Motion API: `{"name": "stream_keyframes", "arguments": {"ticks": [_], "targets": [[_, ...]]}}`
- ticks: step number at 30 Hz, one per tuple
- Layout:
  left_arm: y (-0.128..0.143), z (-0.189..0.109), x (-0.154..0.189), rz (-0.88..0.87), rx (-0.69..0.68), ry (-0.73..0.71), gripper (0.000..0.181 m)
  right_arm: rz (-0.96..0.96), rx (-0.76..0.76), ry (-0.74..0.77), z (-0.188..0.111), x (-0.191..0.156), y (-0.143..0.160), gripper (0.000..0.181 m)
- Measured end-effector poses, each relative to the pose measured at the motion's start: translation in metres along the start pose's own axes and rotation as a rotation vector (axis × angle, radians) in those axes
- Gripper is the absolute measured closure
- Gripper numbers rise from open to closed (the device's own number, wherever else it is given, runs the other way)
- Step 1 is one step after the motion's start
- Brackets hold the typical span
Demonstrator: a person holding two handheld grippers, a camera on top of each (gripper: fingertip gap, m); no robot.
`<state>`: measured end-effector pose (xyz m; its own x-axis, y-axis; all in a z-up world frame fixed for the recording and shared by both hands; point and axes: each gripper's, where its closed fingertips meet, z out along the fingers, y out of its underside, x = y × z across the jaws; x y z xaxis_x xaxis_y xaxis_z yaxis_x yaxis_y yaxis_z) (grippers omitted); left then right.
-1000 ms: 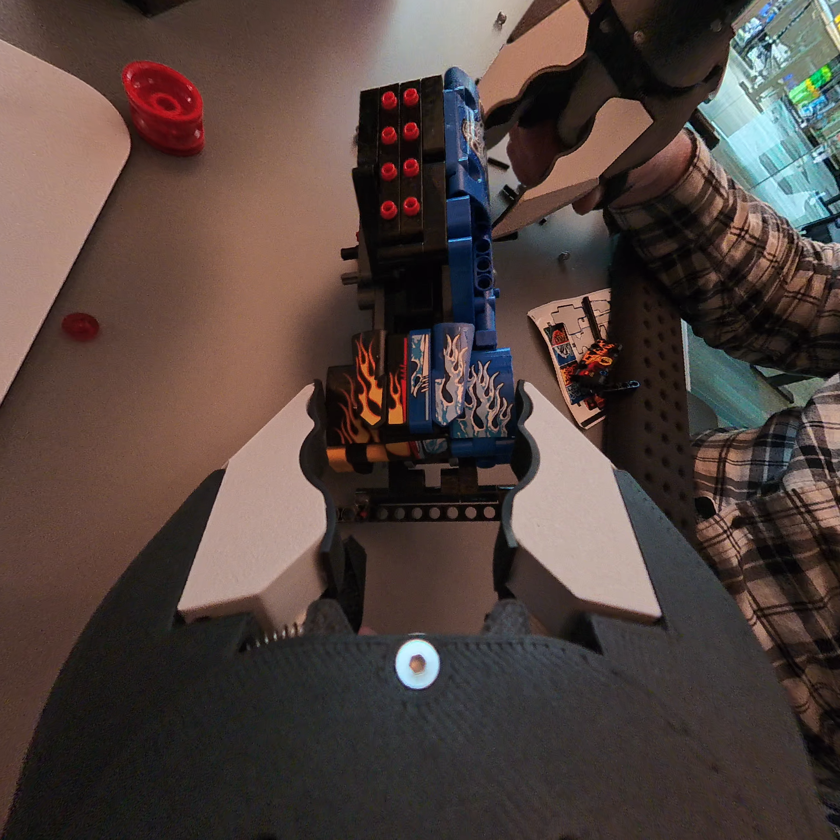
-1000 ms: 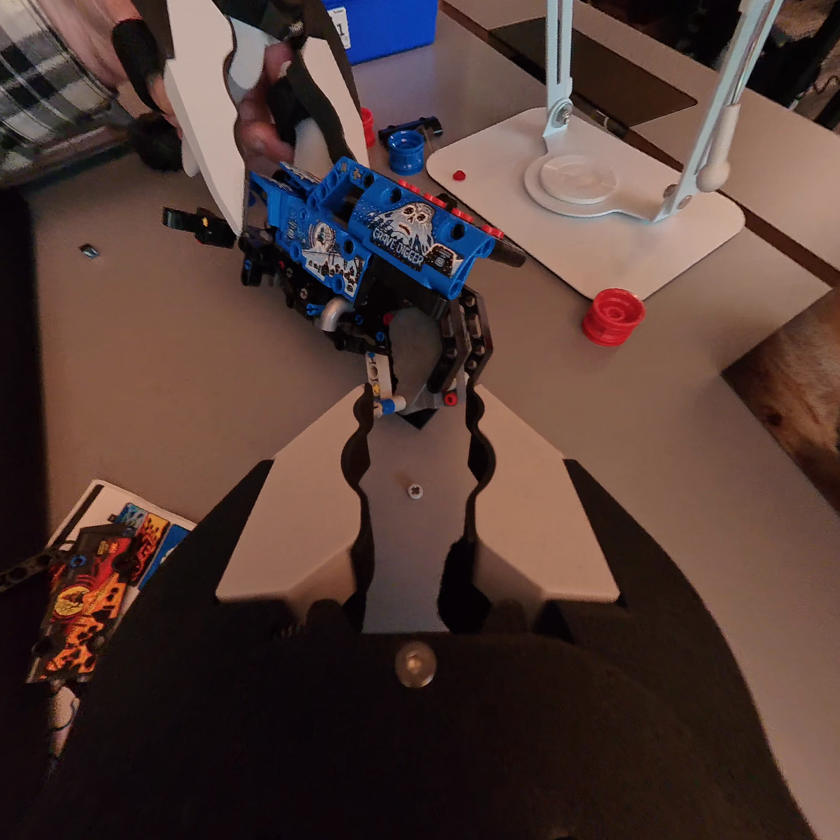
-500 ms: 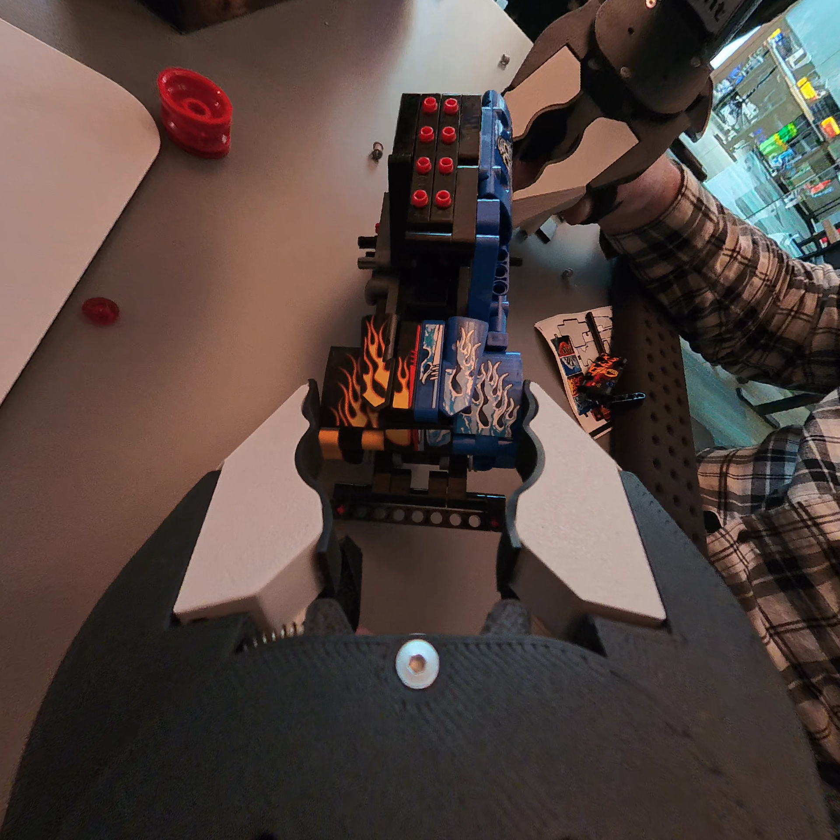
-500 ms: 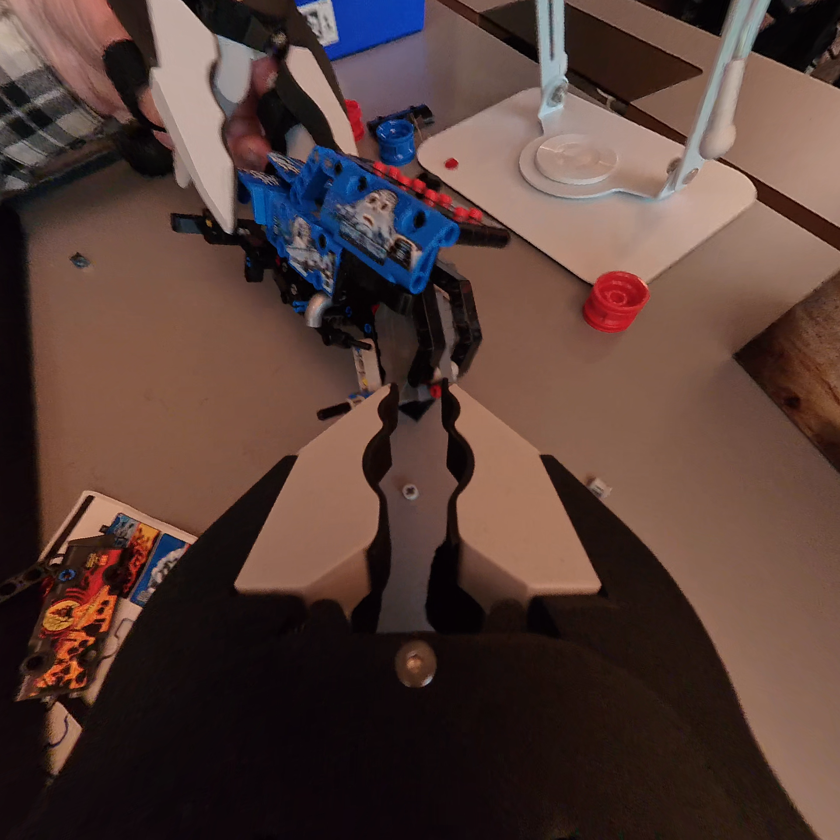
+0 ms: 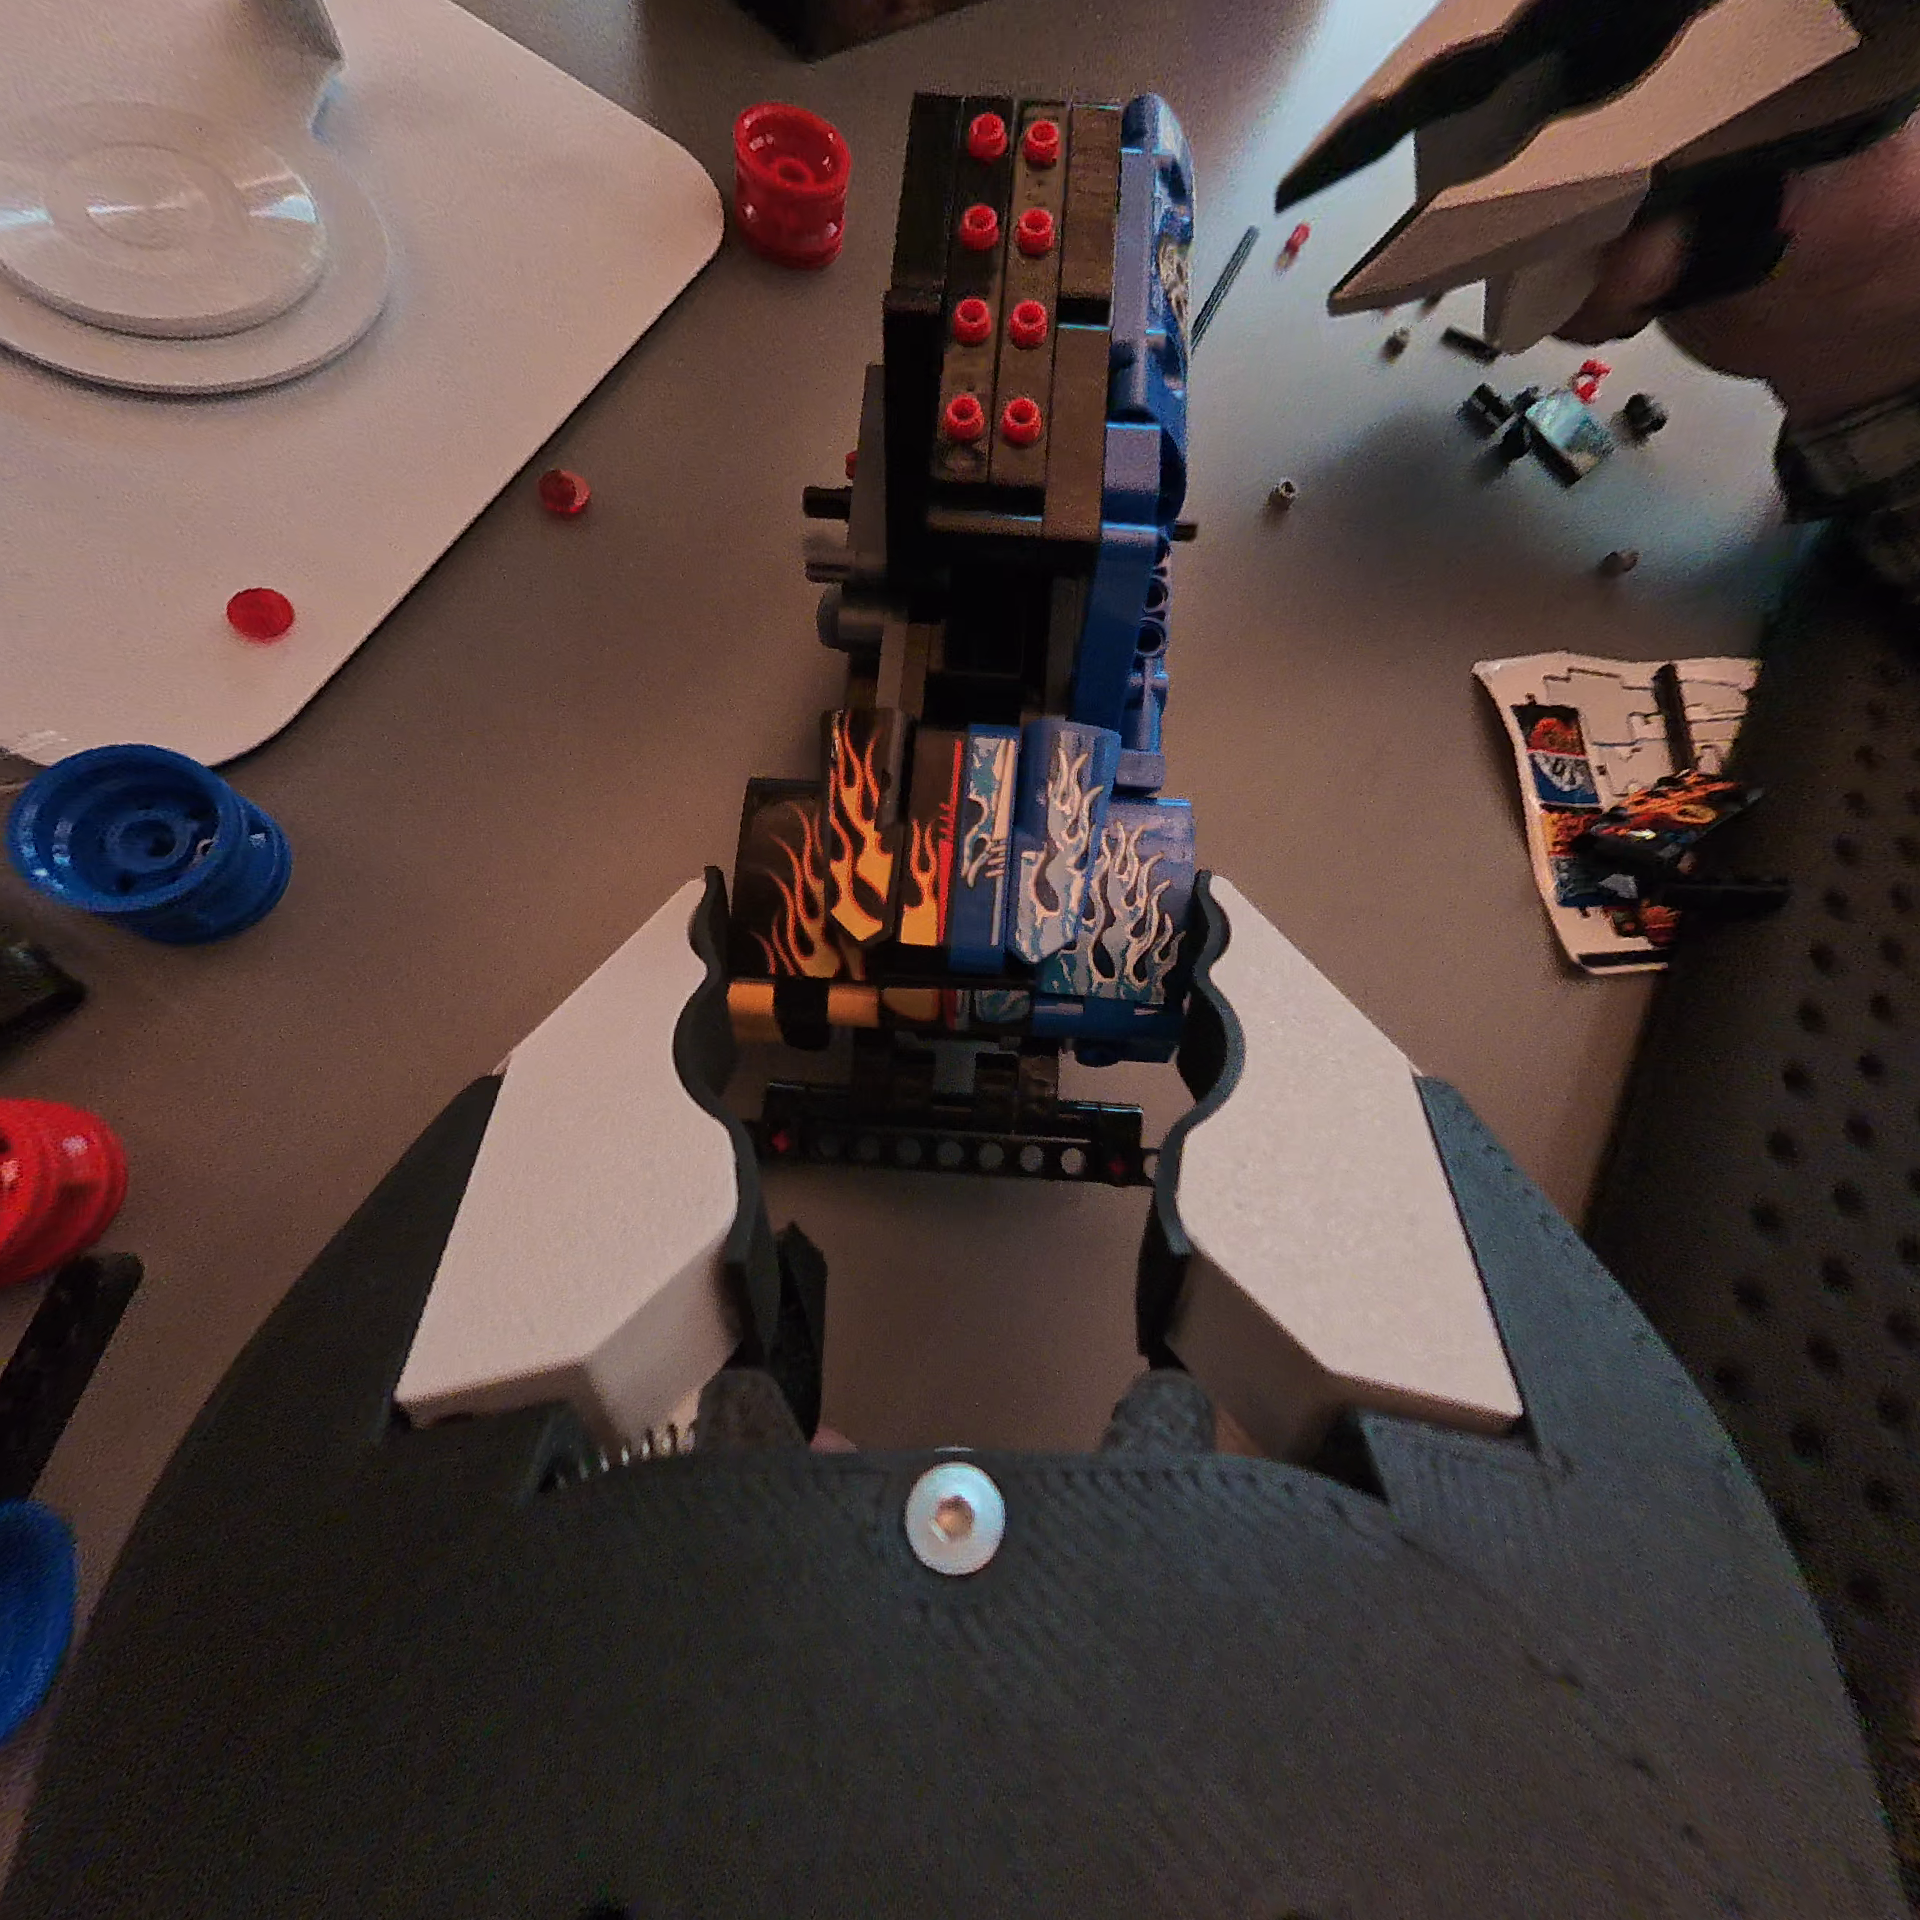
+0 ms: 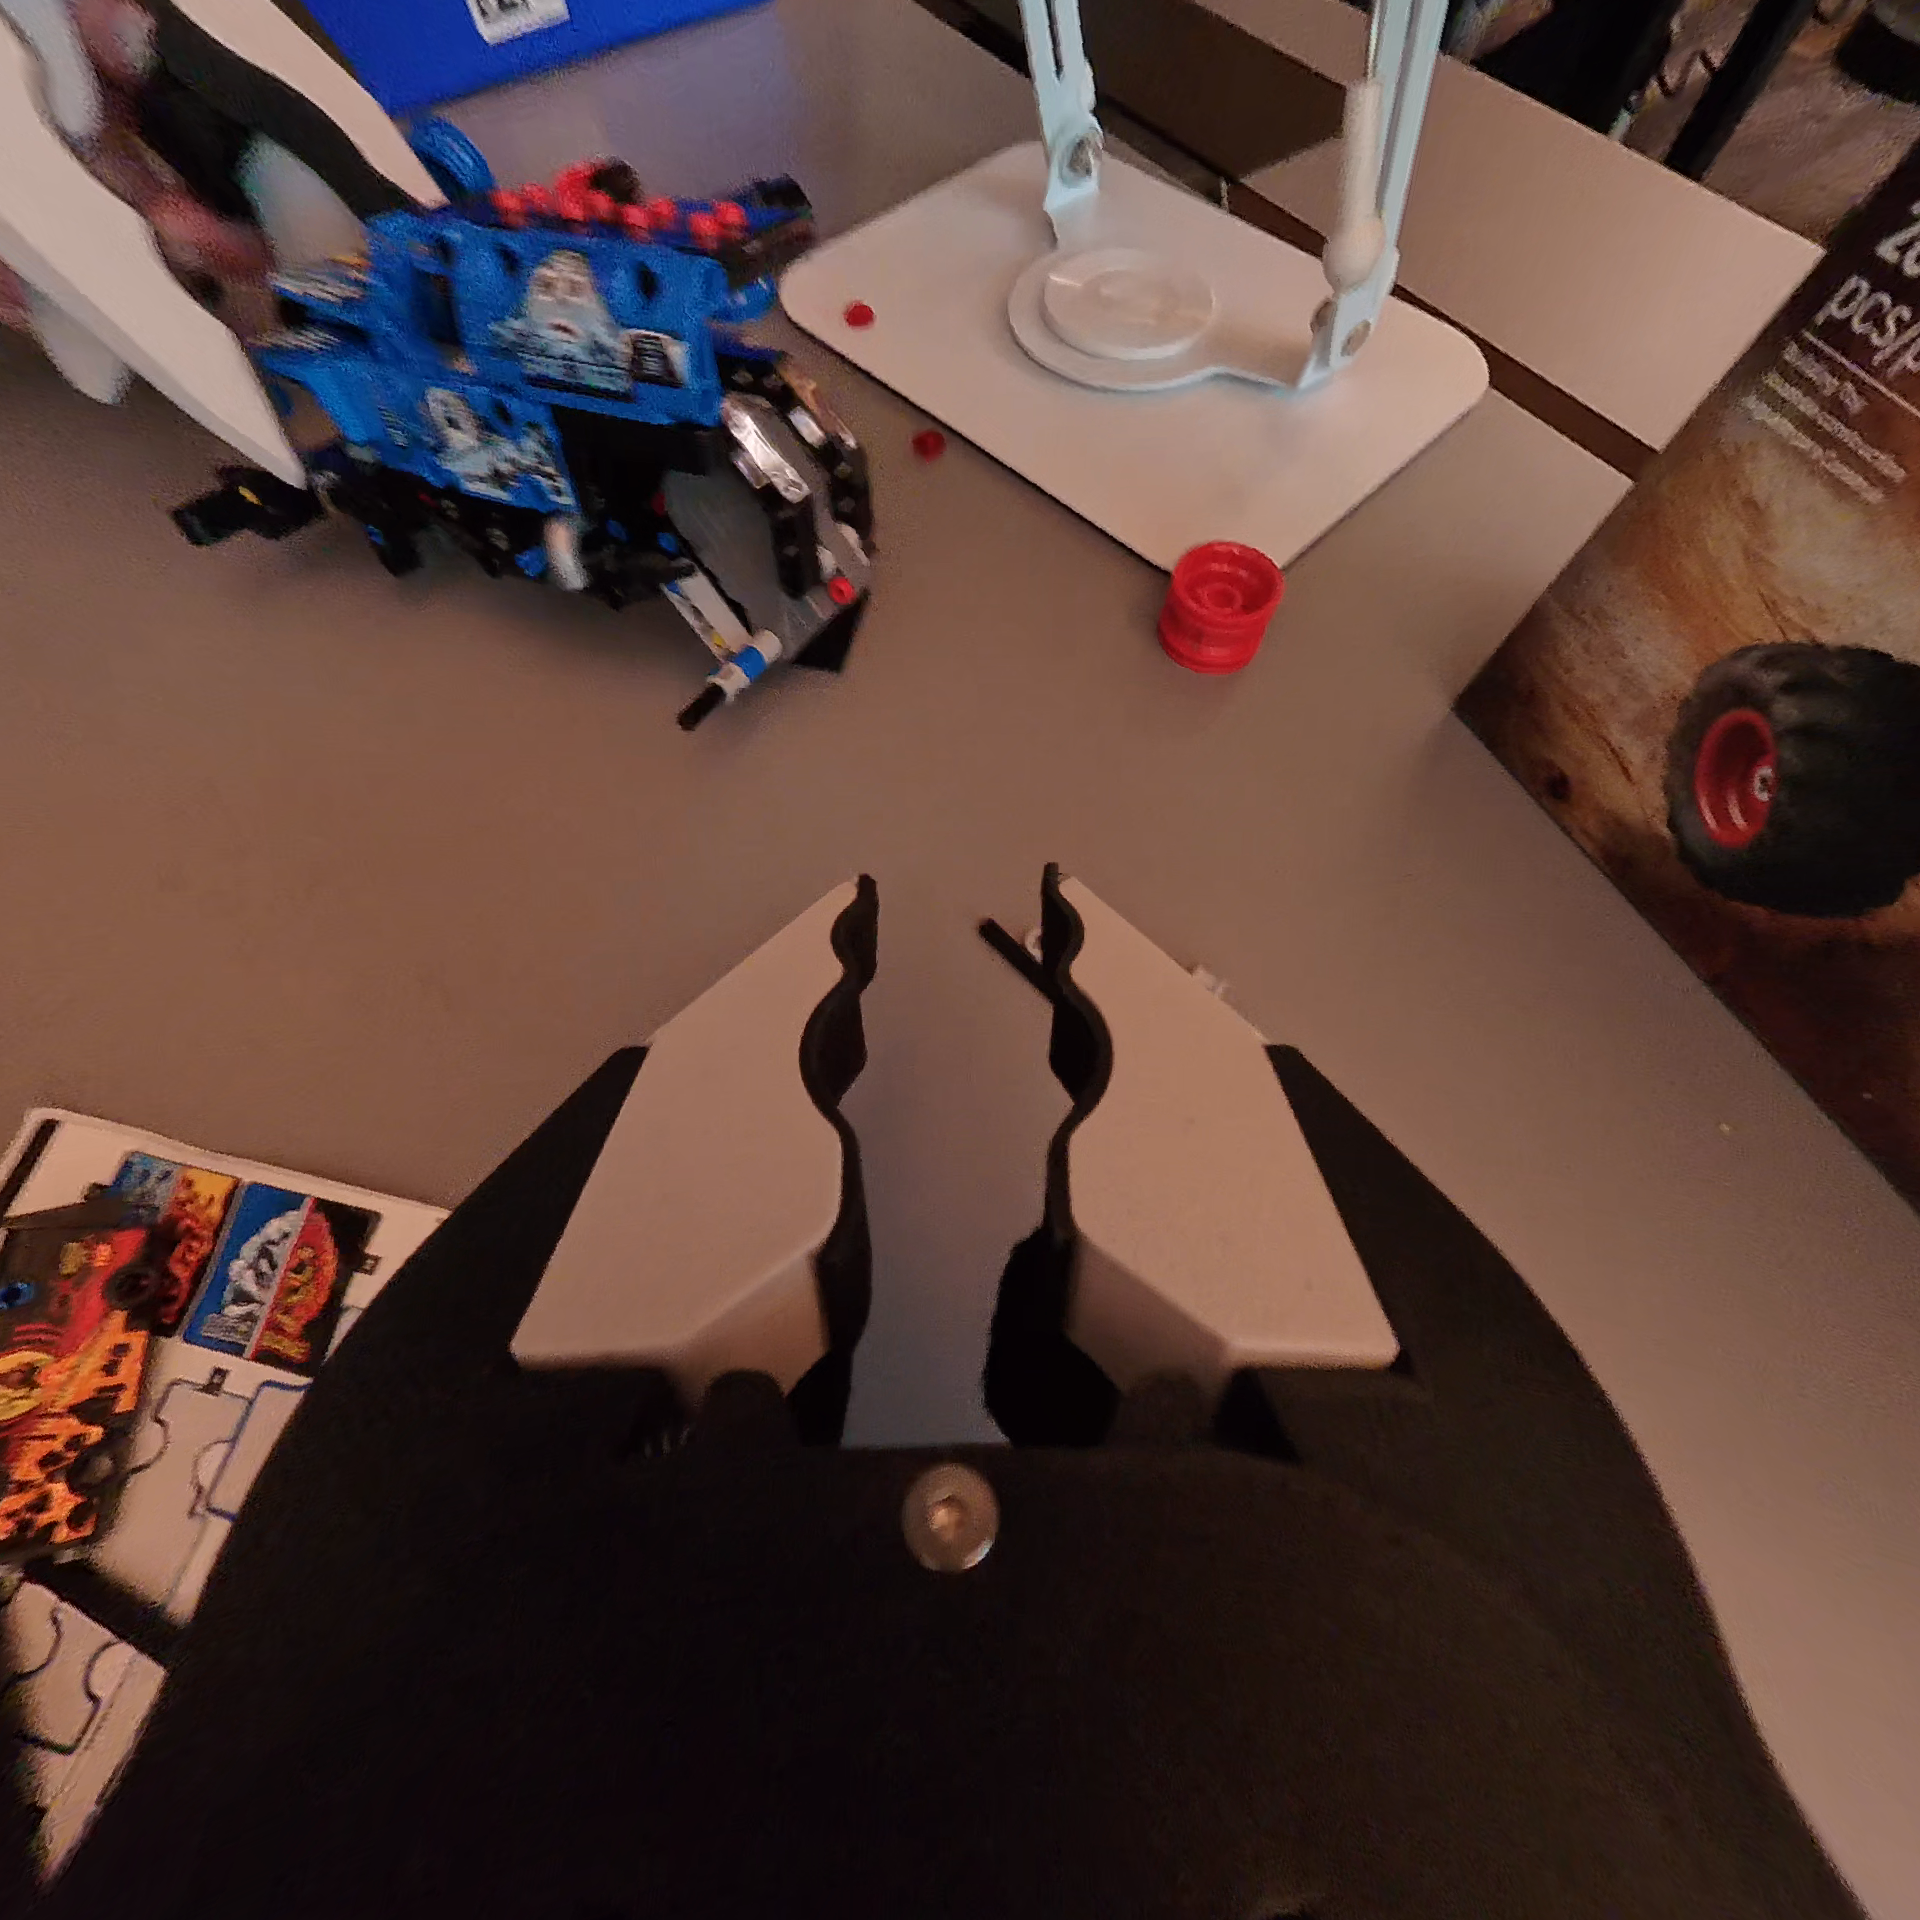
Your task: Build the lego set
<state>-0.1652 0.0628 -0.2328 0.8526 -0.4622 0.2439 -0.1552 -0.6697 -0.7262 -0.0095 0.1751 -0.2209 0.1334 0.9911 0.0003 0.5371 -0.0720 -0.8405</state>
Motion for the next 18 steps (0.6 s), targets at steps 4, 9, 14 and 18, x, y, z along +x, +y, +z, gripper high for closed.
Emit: {"name": "stream_keyframes", "arguments": {"ticks": [4,9,14,18], "targets": [[0.008,-0.008,0.004,0.029,-0.029,-0.067,0.097,-0.006,-0.021,0.029,-0.003,0.005,0.005,0.150],[0.027,-0.017,0.017,0.031,-0.075,-0.114,0.098,-0.014,-0.022,0.041,-0.010,0.009,0.004,0.151],[0.041,-0.013,0.044,-0.021,-0.109,-0.127,0.102,-0.022,-0.035,0.031,-0.014,0.007,0.006,0.152],[0.044,0.005,0.086,-0.034,-0.138,-0.065,0.110,0.006,-0.030,0.044,-0.019,0.013,0.007,0.153]]}}
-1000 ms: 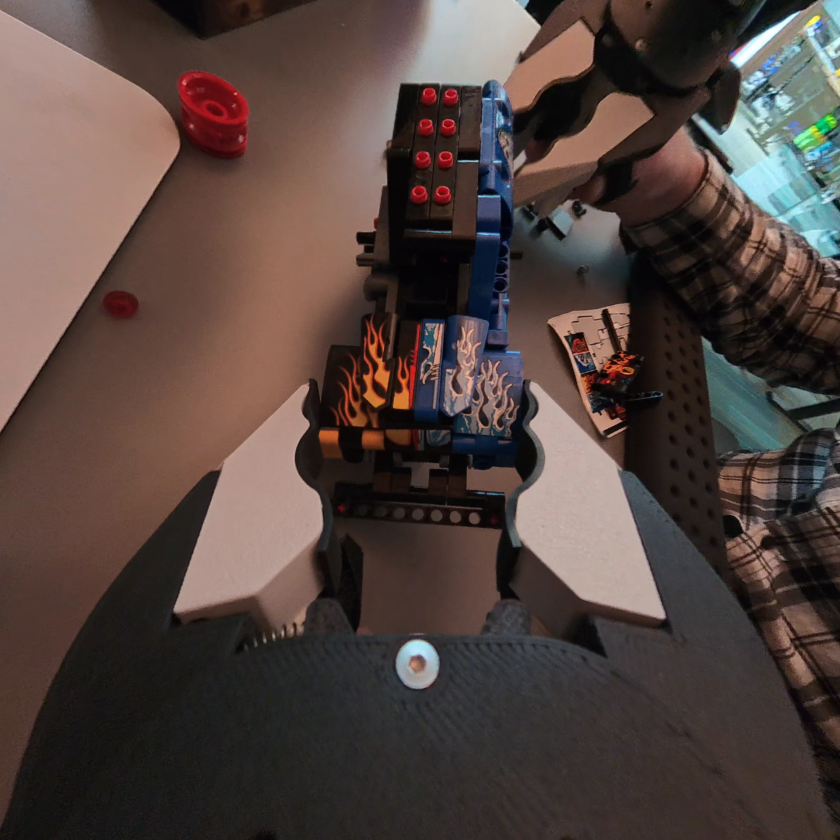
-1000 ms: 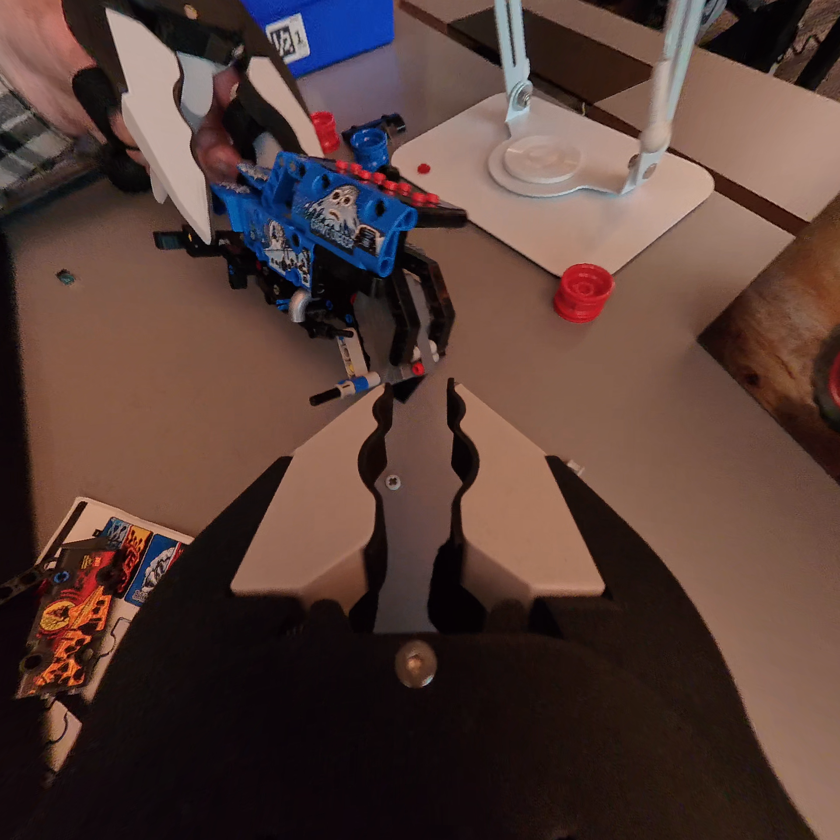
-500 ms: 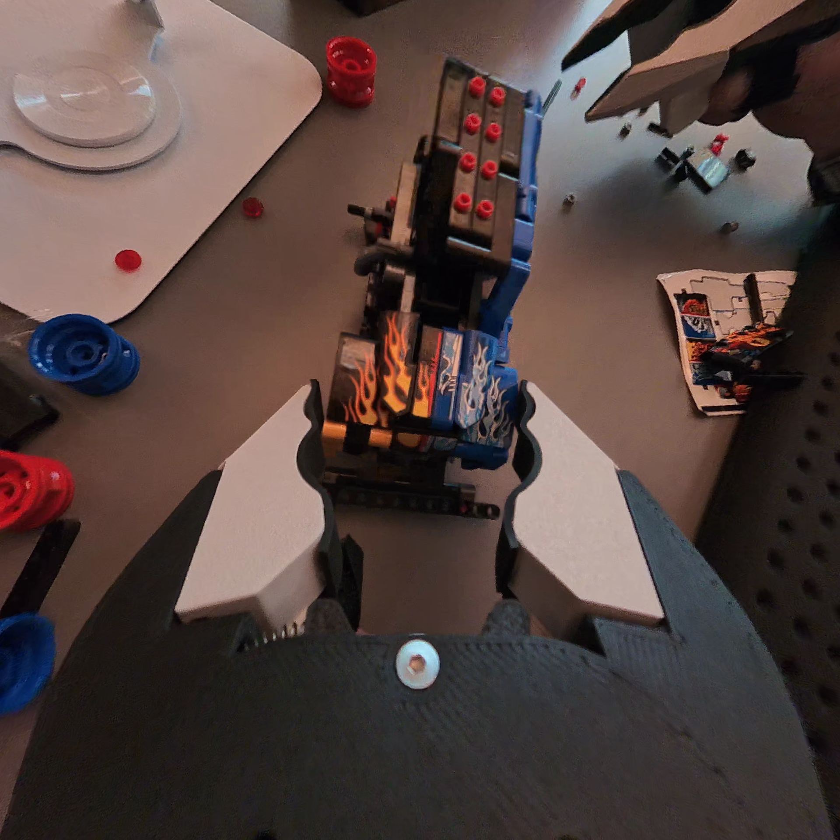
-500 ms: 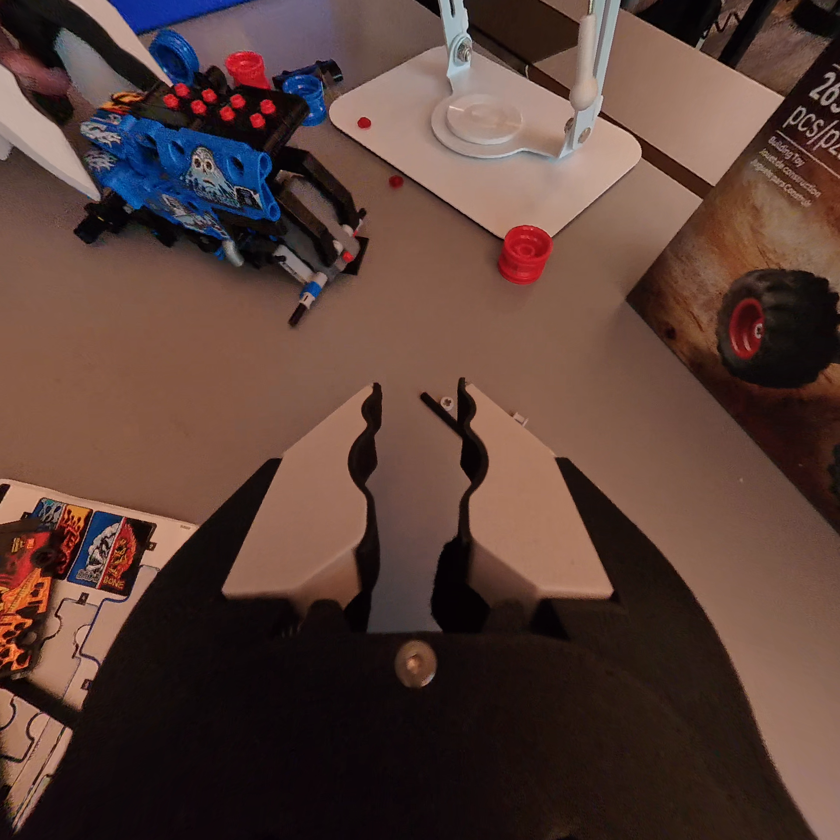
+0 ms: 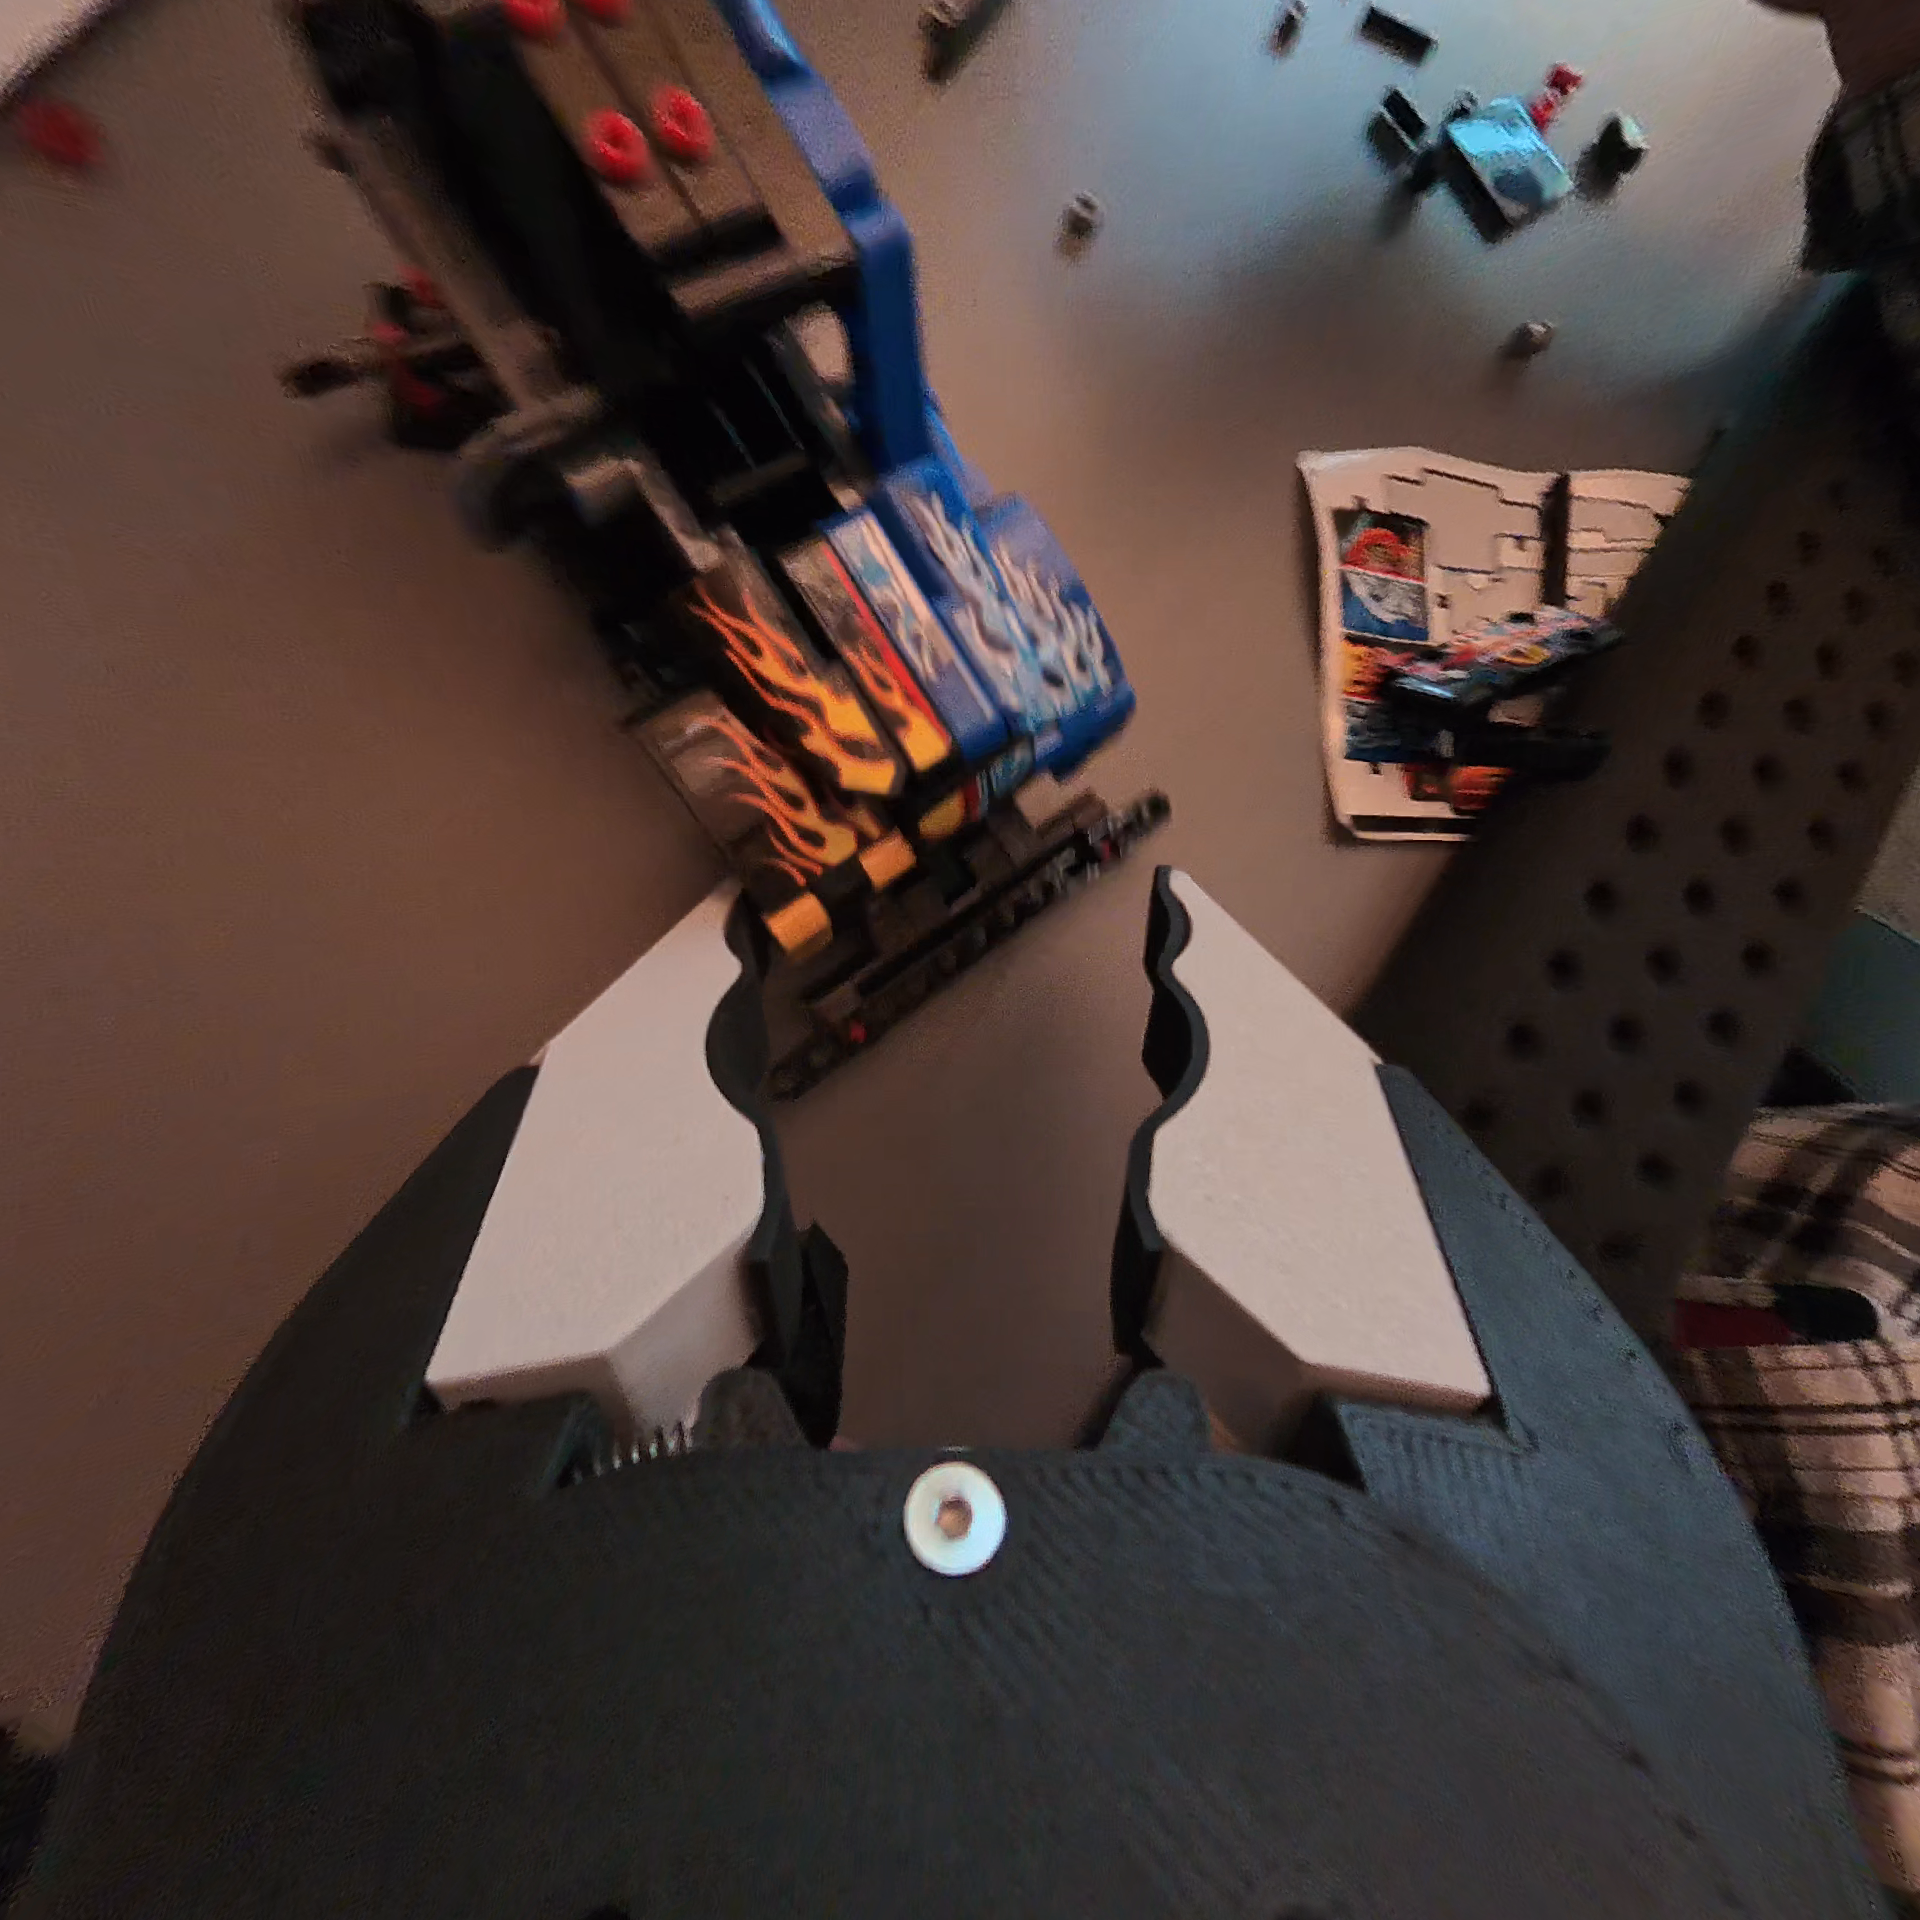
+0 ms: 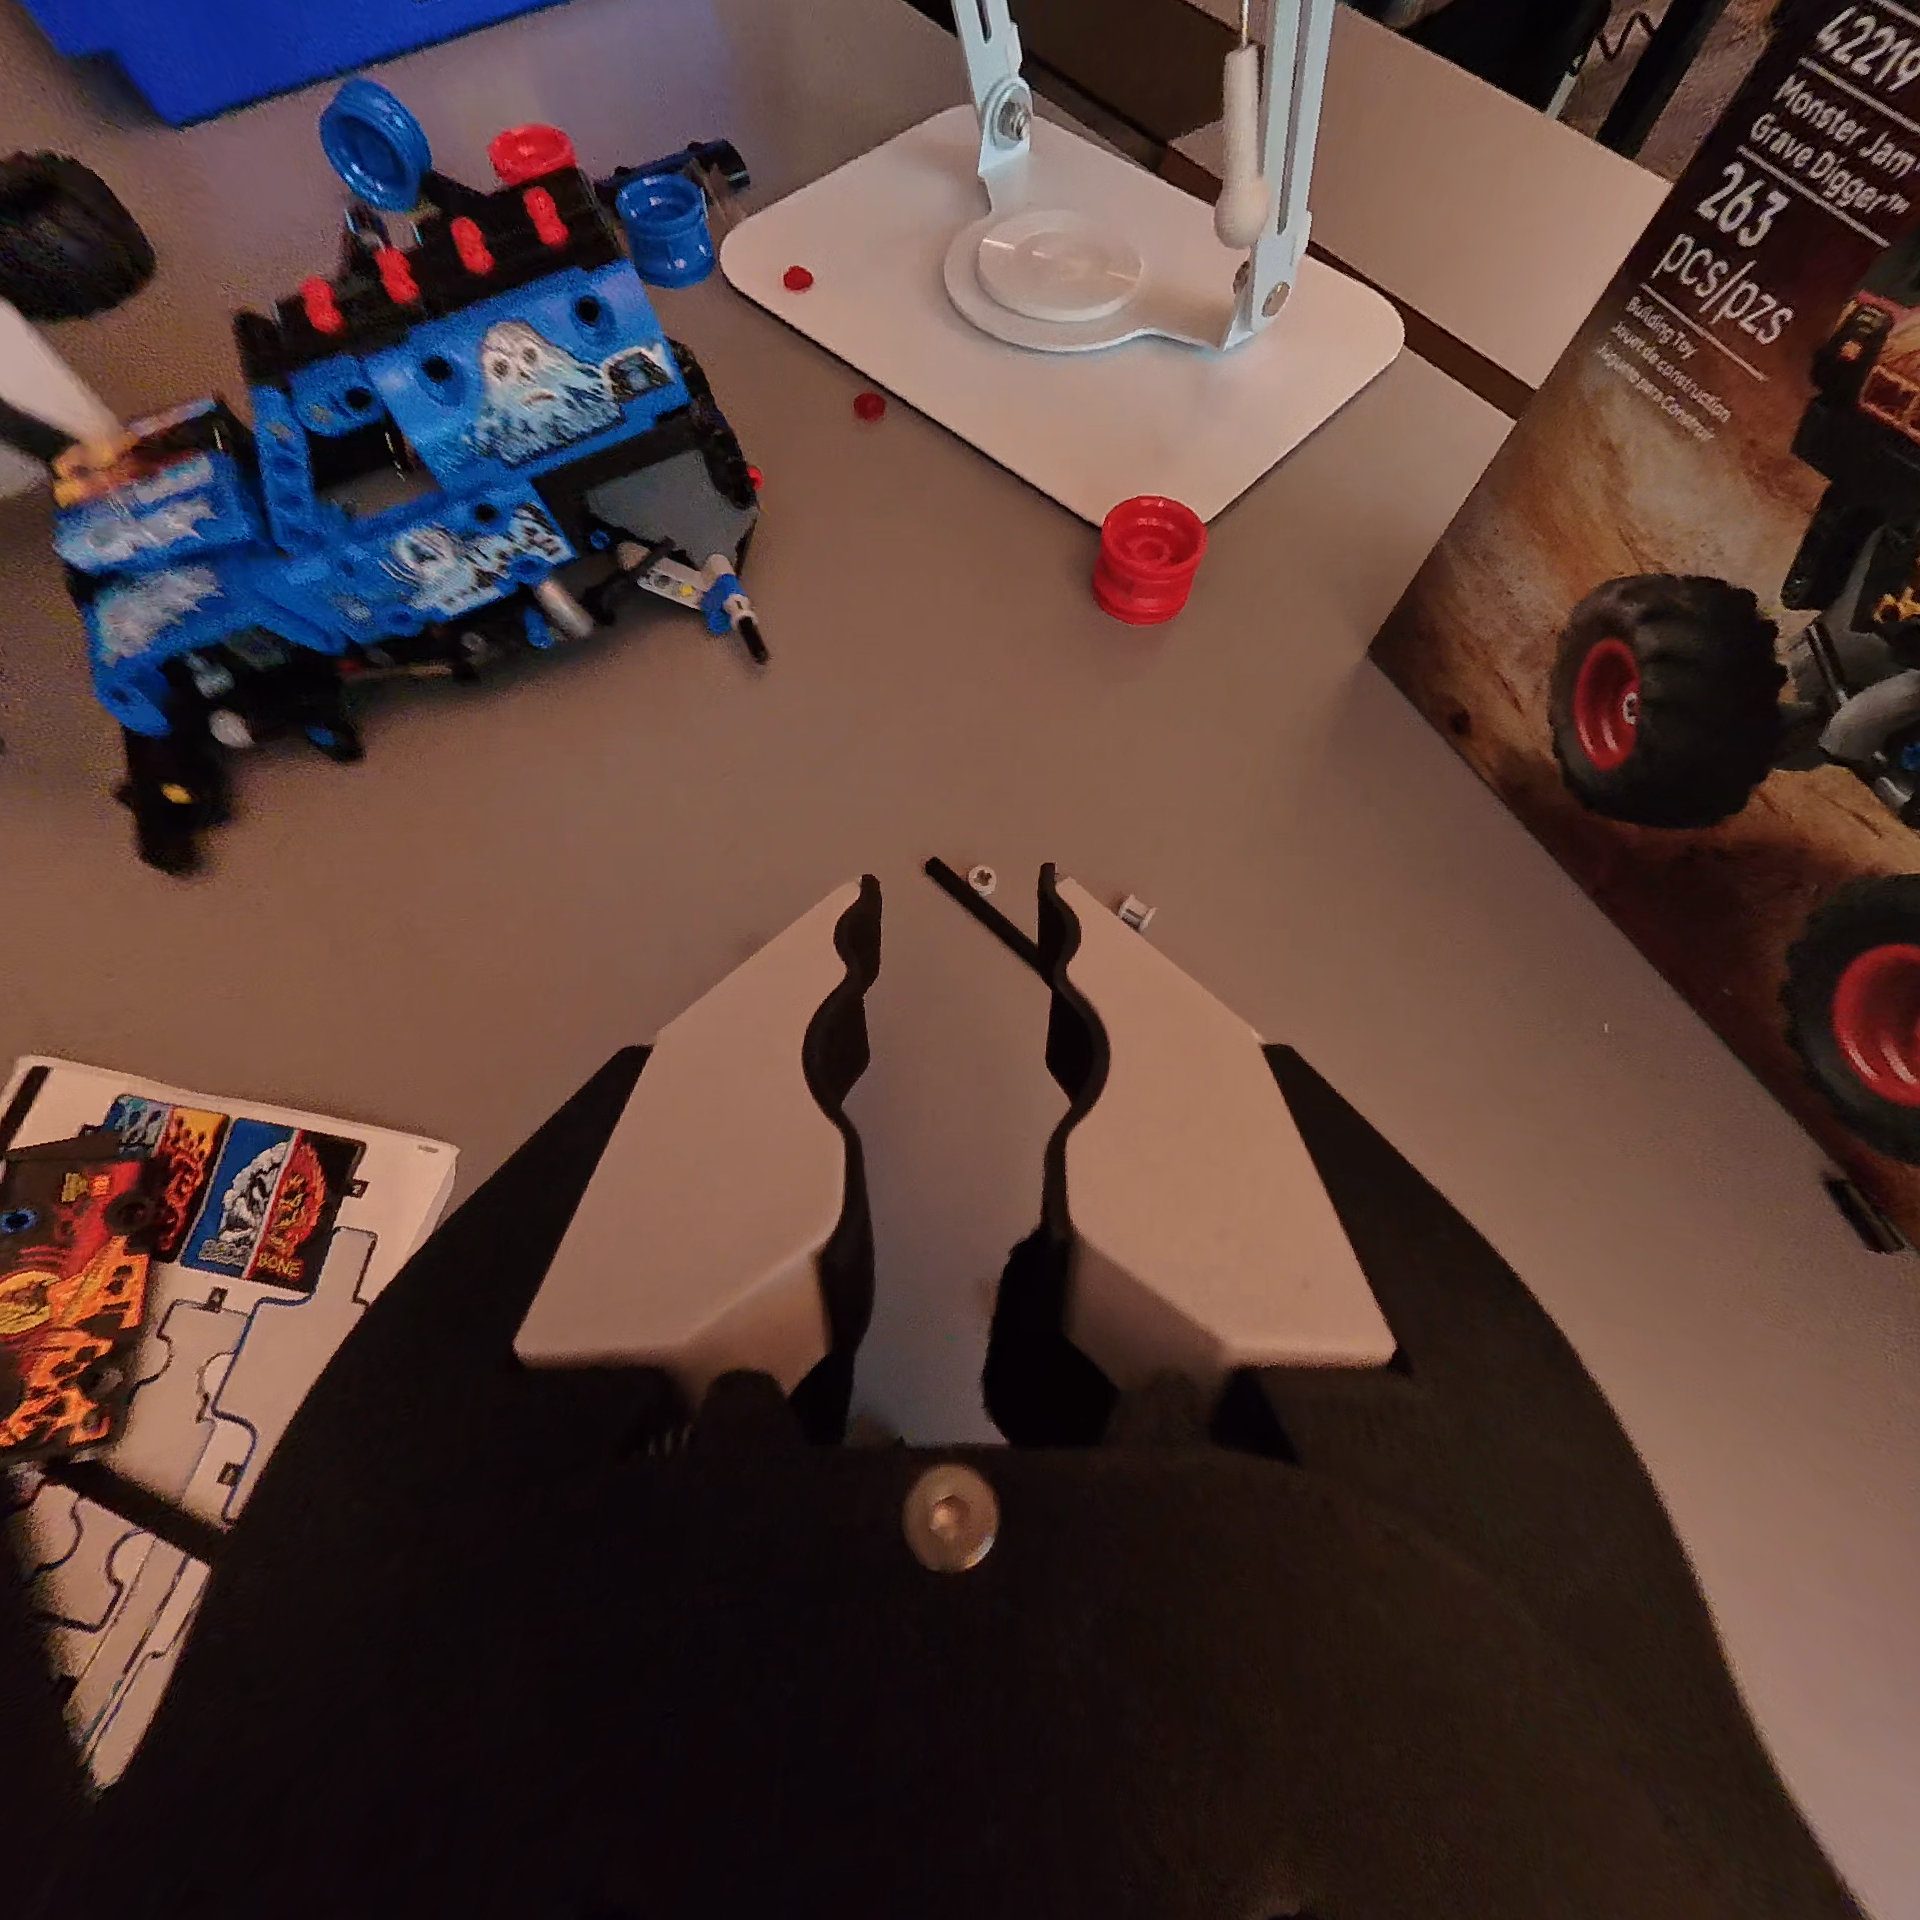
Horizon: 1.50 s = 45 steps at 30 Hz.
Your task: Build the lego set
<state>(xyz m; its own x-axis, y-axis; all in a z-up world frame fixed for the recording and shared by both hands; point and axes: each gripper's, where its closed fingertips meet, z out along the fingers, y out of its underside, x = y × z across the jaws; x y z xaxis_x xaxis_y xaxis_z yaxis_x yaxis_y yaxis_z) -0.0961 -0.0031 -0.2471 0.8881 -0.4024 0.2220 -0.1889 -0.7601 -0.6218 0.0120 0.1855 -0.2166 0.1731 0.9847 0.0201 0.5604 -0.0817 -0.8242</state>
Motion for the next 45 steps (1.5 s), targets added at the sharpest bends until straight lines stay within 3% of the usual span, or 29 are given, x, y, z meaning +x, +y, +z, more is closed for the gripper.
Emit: {"name": "stream_keyframes", "arguments": {"ticks": [3,6,9,11,14,18,20,23,26,28,31,34,36,39,41,45], "targets": [[-0.008,0.015,0.033,0.047,0.001,0.060,0.107,0.015,0.026,-0.028,-0.003,-0.002,-0.003,0.153],[-0.022,0.026,0.079,0.193,0.048,0.222,0.108,0.019,0.025,-0.073,-0.002,-0.009,-0.003,0.146],[-0.036,0.010,0.083,0.256,0.090,0.252,0.113,0.007,0.037,-0.110,-0.005,-0.017,-0.005,0.133],[-0.060,-0.011,0.056,0.314,0.186,0.143,0.110,-0.003,0.042,-0.177,-0.008,-0.031,-0.008,0.120],[-0.096,-0.035,-0.013,0.441,0.256,-0.154,0.100,-0.035,0.005,-0.296,-0.010,-0.060,-0.006,0.096],[-0.105,-0.017,-0.073,0.441,0.142,-0.188,0.093,-0.137,-0.082,-0.339,-0.002,-0.099,0.001,0.075],[-0.108,-0.004,-0.069,0.352,0.161,-0.008,0.095,-0.185,-0.129,-0.296,0.008,-0.111,0.007,0.069],[-0.113,0.009,-0.053,0.300,0.186,0.163,0.102,-0.223,-0.175,-0.231,0.025,-0.120,0.014,0.072],[-0.110,0.016,-0.035,0.284,0.182,0.250,0.112,-0.237,-0.208,-0.197,0.031,-0.112,0.018,0.091],[-0.106,0.019,-0.027,0.284,0.182,0.248,0.105,-0.247,-0.210,-0.188,0.029,-0.102,0.019,0.103],[-0.099,0.013,-0.021,0.282,0.188,0.247,0.112,-0.250,-0.237,-0.185,0.022,-0.085,0.026,0.104],[-0.081,-0.003,-0.005,0.278,0.155,0.332,0.115,-0.209,-0.245,-0.126,0.016,-0.057,0.030,0.118],[-0.065,-0.011,-0.004,0.368,0.116,0.302,0.129,-0.179,-0.216,-0.105,0.011,-0.046,0.027,0.119],[-0.059,-0.023,-0.031,0.353,0.136,0.194,0.116,-0.174,-0.173,-0.159,0.011,-0.055,0.021,0.104],[-0.059,-0.029,-0.039,0.343,0.176,0.161,0.108,-0.183,-0.179,-0.186,0.016,-0.063,0.021,0.104],[-0.057,-0.014,-0.028,0.451,0.186,0.128,0.100,-0.196,-0.215,-0.183,0.031,-0.067,0.024,0.116]]}}
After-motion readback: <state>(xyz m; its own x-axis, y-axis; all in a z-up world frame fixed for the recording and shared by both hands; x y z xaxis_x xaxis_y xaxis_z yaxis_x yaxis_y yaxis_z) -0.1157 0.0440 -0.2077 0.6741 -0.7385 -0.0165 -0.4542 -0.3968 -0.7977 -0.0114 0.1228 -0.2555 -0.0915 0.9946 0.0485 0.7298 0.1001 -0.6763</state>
